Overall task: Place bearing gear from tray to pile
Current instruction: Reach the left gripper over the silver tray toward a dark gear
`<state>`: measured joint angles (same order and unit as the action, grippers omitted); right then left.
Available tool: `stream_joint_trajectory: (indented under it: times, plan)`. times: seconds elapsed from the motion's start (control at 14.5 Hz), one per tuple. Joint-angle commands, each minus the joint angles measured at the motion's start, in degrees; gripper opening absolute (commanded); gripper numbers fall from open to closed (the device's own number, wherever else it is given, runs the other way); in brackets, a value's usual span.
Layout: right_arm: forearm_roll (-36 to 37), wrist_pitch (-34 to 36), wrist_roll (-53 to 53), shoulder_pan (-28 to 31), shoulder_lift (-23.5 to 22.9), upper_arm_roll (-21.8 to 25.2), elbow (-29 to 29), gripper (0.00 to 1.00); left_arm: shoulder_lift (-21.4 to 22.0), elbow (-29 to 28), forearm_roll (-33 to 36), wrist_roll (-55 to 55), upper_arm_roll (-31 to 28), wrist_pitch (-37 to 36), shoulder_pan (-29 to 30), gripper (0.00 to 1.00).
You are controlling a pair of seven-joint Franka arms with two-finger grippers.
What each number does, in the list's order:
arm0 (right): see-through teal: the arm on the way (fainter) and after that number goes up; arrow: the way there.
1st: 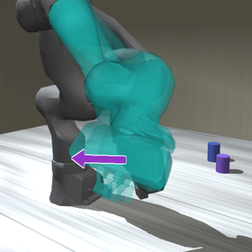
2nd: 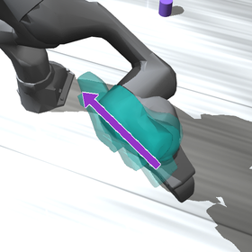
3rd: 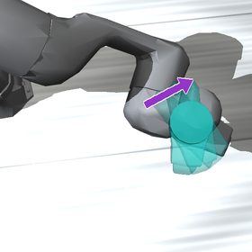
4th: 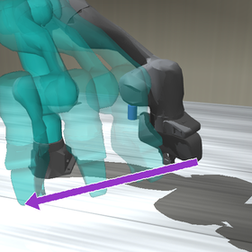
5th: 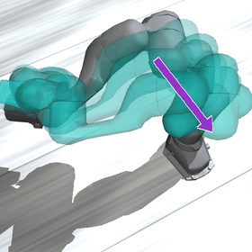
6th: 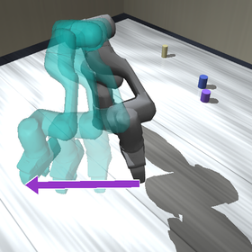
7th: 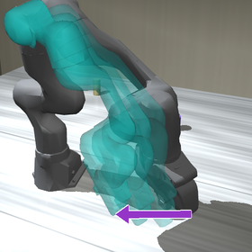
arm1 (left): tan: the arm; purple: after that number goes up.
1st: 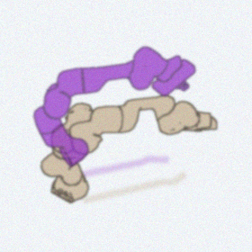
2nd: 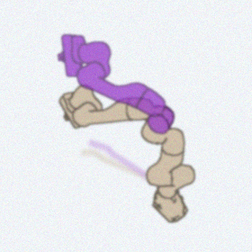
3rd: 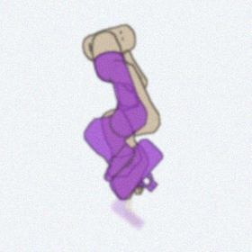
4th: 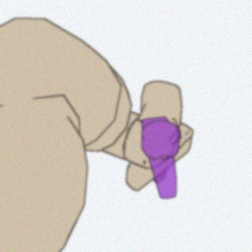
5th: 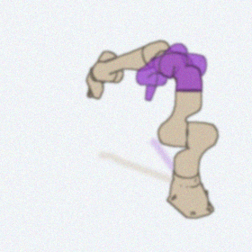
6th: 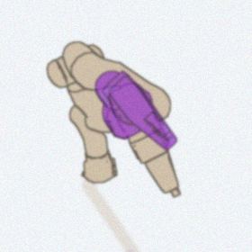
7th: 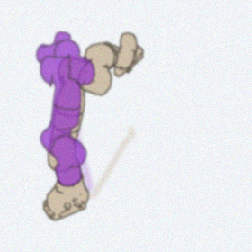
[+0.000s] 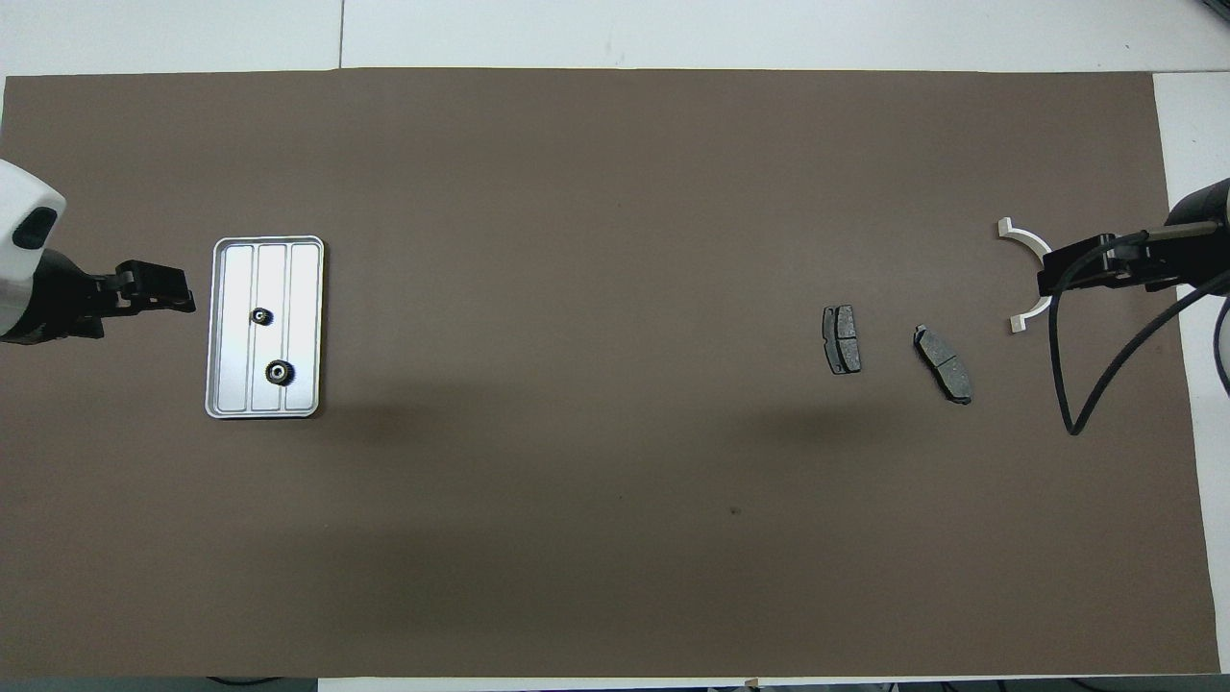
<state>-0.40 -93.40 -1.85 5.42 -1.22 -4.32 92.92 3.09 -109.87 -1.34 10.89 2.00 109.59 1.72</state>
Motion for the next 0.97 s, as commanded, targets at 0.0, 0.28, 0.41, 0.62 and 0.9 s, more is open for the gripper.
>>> stream_joint_trajectory:
  times: [0.0,0.28,0.41,0.62,0.9]
  plan:
    - [-0.3,-1.9,-2.2,0.5,1.7,-0.2,2.4,1.00,1.4,-4.5,0.8,3.5,0.0,2.8,-1.5,0.95]
    - [-0.4,-1.9,-2.3,0.5,1.7,-0.2,2.4,1.00,0.7,-11.9,0.8,4.1,-0.1,10.5,-2.8,0.93]
    - [-0.3,-2.0,-2.3,0.5,1.9,-0.2,2.8,1.00,-0.7,-12.7,0.8,3.7,-0.1,12.0,-2.1,0.88]
    - [-0.4,-3.9,-2.6,0.6,2.8,-0.2,4.7,1.00,-0.7,-16.9,0.8,3.7,-0.1,16.4,-2.1,0.86]
    - [-0.3,-4.6,-2.7,0.6,2.8,-0.2,4.8,1.00,-2.0,-19.9,0.8,3.4,-0.2,20.6,-1.1,0.82]
